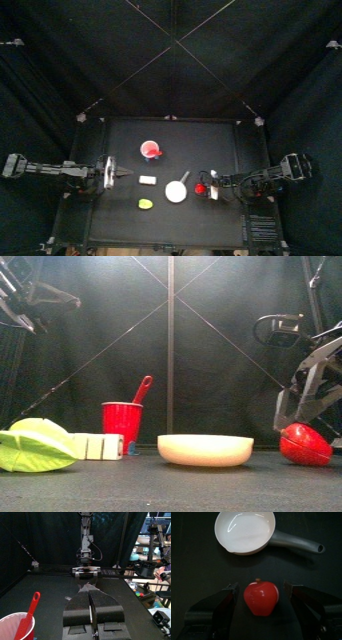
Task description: Place apple to right of pan
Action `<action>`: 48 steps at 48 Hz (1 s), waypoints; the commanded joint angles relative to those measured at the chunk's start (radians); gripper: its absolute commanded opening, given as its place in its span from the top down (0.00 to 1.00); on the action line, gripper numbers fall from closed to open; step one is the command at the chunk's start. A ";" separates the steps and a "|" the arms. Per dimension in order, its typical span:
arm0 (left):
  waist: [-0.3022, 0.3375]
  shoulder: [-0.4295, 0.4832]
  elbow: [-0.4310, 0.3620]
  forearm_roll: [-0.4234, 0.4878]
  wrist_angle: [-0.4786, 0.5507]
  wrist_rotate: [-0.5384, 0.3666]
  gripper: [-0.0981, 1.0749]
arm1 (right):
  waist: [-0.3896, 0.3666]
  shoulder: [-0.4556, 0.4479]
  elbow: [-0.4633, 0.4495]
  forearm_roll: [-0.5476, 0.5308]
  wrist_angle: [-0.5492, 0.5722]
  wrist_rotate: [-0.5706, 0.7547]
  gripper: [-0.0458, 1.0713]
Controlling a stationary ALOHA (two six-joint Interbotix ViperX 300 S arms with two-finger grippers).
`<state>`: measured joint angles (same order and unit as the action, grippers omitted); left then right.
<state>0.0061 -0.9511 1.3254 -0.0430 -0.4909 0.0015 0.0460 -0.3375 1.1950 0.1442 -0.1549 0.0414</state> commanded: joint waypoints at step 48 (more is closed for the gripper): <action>0.000 0.006 -0.012 0.002 -0.003 0.002 0.93 | -0.002 -0.043 -0.015 -0.008 -0.003 -0.002 0.07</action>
<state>0.0046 -0.9511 1.3254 -0.0430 -0.4893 0.0015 0.0460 -0.3636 1.1965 0.1381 -0.1534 0.0414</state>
